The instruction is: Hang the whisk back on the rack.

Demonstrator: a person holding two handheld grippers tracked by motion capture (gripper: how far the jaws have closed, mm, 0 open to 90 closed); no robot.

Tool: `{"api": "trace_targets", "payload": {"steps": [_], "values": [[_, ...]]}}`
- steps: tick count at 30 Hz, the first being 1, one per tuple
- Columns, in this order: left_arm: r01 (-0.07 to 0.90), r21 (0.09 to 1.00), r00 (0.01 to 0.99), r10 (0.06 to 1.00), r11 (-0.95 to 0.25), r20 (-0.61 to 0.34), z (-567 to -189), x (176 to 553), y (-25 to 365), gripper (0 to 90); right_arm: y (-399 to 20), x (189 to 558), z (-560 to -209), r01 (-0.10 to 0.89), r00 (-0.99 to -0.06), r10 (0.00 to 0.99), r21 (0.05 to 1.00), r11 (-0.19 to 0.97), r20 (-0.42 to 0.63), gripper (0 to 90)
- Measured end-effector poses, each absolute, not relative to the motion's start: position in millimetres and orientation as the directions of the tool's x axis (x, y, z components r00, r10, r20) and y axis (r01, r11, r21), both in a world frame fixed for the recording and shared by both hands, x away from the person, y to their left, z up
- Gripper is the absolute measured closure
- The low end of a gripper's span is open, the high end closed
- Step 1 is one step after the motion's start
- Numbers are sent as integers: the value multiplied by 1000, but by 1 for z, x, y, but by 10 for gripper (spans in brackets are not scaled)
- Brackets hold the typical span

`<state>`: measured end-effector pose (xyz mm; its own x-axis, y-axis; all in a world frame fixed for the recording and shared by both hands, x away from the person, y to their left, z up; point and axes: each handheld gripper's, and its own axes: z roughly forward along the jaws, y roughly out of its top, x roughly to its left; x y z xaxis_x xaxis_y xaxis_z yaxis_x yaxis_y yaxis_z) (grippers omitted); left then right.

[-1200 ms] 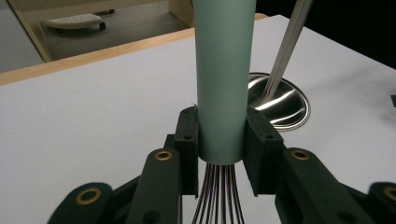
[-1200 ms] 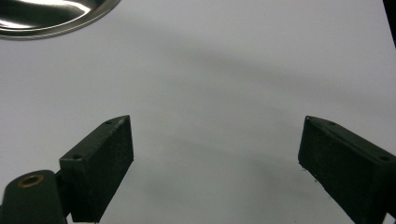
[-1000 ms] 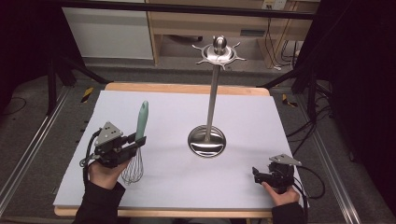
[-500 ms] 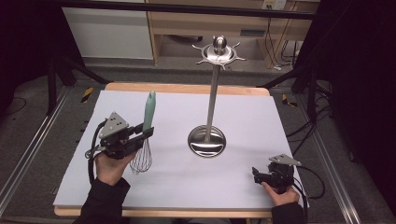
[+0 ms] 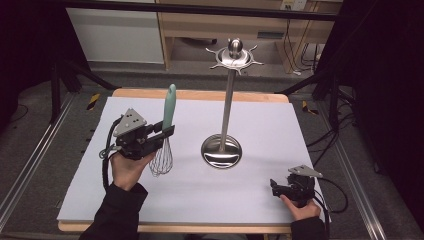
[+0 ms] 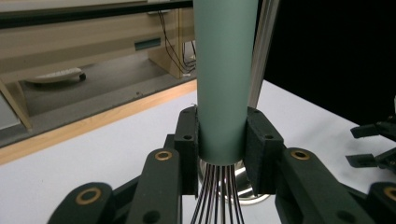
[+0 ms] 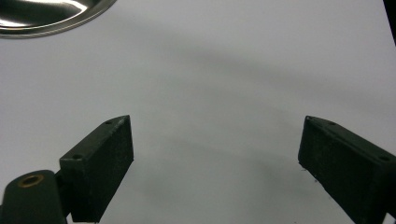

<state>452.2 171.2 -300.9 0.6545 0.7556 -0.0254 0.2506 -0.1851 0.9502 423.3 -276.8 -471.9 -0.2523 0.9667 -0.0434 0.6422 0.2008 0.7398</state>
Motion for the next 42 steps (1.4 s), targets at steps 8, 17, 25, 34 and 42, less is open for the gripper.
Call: {"api": "trace_targets", "payload": {"steps": [8,17,25,34,42], "values": [[226,958,669,743,-175,-22,-288,455,165,687,-277,423,-471,640,-253,966,742,202,-45,107],[197,964,693,721,-181,-6,-274,458,150,687,-277,424,-471,638,-256,965,742,207,-49,107],[182,965,709,706,-191,6,-262,462,138,687,-277,424,-471,639,-257,965,741,206,-47,107],[189,962,720,694,-199,2,-254,468,127,687,-277,425,-471,641,-255,966,741,202,-43,107],[188,959,726,688,-213,11,-251,474,116,687,-277,425,-471,636,-257,965,744,206,-48,107]]}}
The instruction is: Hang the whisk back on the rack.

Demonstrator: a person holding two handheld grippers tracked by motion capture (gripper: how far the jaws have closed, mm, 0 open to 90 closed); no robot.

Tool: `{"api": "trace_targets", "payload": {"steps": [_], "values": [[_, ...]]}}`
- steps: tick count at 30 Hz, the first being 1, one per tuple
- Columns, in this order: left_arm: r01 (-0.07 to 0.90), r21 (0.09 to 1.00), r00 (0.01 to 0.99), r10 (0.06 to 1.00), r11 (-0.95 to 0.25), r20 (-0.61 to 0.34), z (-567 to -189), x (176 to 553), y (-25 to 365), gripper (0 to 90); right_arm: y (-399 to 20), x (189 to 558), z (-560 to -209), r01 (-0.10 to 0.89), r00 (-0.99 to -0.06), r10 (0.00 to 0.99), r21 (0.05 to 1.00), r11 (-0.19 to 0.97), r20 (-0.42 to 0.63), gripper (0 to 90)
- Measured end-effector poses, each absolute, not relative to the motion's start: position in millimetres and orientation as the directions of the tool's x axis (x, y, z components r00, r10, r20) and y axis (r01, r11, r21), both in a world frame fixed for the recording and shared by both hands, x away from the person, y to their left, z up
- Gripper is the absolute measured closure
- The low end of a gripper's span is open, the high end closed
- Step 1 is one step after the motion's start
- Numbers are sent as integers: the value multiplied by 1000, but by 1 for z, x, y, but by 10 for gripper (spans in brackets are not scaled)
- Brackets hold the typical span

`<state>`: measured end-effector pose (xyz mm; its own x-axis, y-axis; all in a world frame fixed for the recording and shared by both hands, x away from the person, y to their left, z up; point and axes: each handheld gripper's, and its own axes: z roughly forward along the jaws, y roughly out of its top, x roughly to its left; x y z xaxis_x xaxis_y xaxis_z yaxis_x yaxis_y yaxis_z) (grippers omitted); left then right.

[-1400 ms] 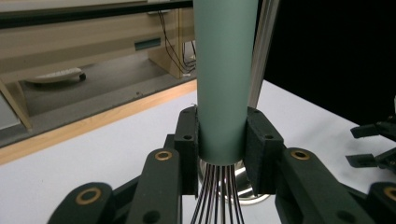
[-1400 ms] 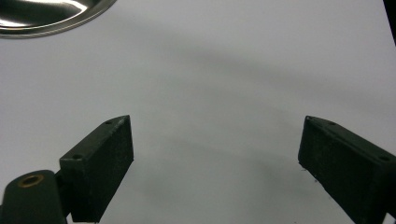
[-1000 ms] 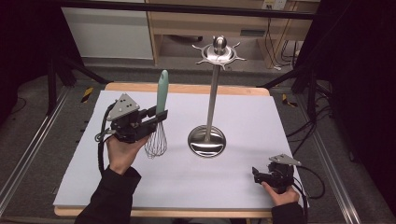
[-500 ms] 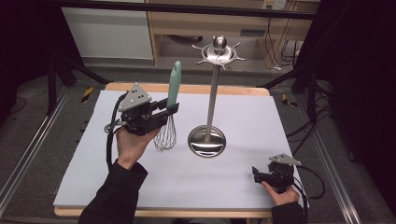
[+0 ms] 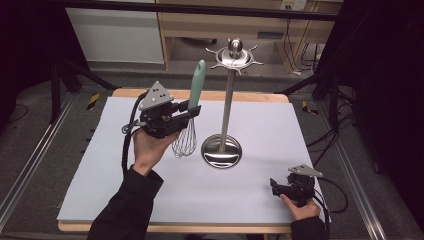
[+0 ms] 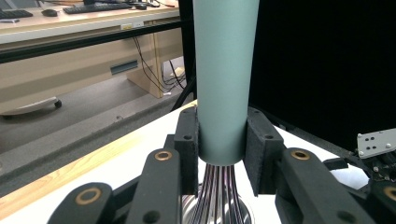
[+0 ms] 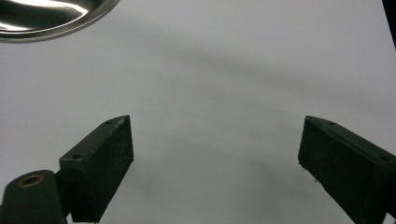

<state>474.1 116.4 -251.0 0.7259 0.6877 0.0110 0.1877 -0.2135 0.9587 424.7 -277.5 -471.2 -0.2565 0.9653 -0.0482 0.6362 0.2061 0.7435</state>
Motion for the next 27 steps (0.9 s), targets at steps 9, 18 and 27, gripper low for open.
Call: {"api": "trace_targets", "payload": {"steps": [9,18,27], "values": [[195,952,720,694,-238,26,-248,479,108,687,-277,425,-471,637,-258,965,744,203,-43,107],[206,946,721,692,-250,26,-252,484,102,687,-278,425,-471,637,-258,965,744,203,-43,107],[217,941,716,698,-261,29,-255,490,91,687,-277,425,-471,636,-261,965,744,205,-43,107]]}}
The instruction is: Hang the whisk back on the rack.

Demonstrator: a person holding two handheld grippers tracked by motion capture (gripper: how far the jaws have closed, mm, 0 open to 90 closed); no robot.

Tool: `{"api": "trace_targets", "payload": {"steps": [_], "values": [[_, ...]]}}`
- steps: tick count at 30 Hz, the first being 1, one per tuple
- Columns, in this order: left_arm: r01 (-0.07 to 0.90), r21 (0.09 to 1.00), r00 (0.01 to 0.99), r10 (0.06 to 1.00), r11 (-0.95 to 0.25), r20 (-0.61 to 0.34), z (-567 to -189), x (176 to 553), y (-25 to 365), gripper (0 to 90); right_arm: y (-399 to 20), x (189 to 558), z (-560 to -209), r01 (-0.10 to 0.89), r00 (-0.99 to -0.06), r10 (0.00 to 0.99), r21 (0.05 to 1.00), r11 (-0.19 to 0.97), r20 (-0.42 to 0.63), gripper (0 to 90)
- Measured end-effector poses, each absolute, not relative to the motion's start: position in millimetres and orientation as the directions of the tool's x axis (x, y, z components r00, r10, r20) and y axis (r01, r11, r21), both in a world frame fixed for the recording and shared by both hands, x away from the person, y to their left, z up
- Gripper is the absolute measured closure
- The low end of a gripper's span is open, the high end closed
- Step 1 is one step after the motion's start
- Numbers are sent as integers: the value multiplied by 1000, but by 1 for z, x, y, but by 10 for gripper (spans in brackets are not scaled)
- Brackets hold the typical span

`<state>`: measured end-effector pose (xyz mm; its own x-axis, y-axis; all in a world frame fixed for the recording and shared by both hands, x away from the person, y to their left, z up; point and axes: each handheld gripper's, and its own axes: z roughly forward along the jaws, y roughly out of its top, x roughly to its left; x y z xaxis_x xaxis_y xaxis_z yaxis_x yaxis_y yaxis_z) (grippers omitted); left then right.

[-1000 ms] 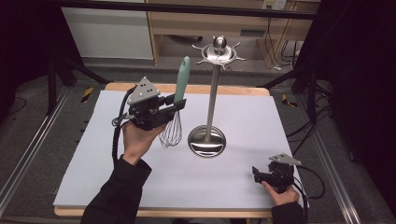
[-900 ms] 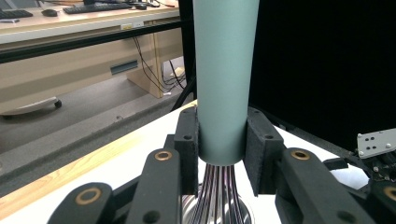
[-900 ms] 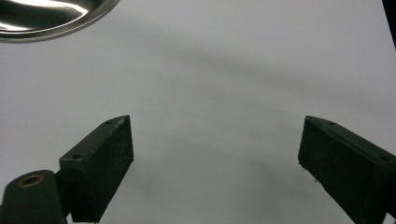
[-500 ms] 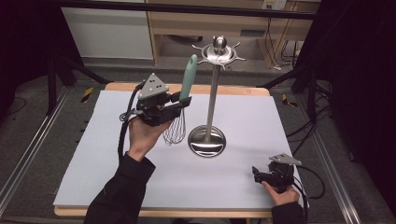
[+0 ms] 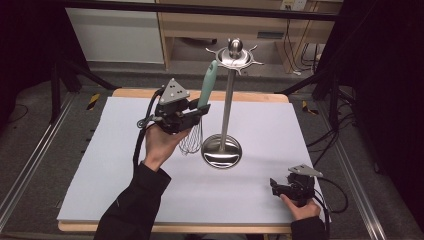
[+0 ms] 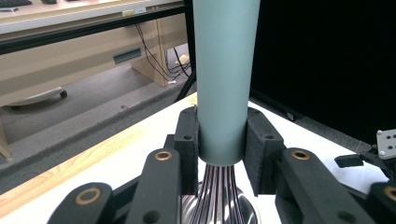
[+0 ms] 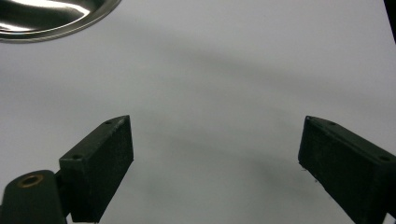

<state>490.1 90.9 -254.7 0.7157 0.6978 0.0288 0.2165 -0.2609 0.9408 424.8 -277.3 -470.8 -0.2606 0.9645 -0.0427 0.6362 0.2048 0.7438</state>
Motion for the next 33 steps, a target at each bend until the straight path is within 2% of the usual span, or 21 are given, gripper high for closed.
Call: {"api": "trace_targets", "payload": {"steps": [33], "values": [[165,960,705,708,-228,47,-269,508,73,682,-278,425,-471,637,-262,964,744,201,-37,106]]}}
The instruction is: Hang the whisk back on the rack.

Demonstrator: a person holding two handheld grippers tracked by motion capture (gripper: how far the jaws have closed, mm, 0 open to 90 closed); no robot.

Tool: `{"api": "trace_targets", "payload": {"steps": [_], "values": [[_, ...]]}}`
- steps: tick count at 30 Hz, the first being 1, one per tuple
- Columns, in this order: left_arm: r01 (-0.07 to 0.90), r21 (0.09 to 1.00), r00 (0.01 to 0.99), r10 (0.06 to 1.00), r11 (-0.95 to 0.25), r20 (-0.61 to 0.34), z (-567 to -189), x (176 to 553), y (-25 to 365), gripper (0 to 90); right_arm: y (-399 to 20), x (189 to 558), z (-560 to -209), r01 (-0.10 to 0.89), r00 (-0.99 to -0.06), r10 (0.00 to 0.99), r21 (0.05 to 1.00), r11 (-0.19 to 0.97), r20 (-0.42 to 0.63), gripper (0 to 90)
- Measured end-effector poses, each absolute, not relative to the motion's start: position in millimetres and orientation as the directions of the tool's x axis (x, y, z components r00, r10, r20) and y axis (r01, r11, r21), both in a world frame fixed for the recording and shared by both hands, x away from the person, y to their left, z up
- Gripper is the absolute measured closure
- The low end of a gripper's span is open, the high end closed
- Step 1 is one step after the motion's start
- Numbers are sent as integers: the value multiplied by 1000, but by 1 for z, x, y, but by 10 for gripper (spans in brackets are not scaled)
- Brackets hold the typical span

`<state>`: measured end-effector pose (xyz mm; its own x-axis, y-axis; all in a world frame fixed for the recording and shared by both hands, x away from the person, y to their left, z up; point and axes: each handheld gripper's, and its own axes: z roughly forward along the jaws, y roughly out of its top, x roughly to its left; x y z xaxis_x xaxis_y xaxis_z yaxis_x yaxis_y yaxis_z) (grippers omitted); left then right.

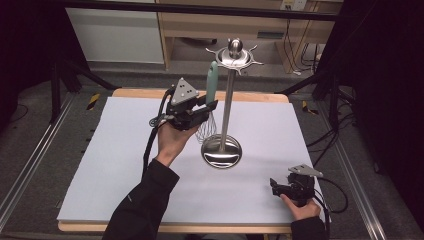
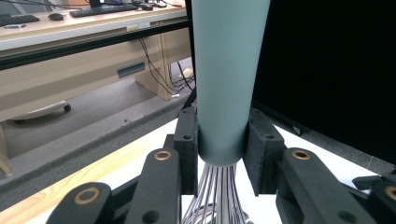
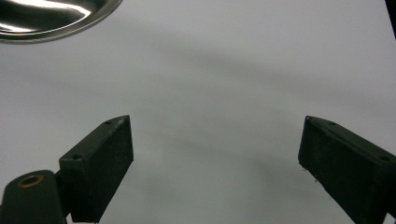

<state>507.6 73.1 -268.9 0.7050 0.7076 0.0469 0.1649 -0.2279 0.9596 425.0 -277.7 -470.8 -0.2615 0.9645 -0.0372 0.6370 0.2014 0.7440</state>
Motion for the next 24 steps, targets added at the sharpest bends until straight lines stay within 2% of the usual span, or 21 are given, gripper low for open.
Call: {"api": "trace_targets", "payload": {"steps": [12,19,24], "values": [[168,959,706,707,-228,45,-269,509,72,676,-278,425,-471,638,-260,965,744,200,-36,105],[183,954,705,708,-236,39,-273,508,76,615,-278,425,-471,640,-259,965,742,199,-36,105],[192,951,707,706,-242,37,-275,502,82,530,-278,425,-471,640,-257,966,744,194,-32,105]]}}
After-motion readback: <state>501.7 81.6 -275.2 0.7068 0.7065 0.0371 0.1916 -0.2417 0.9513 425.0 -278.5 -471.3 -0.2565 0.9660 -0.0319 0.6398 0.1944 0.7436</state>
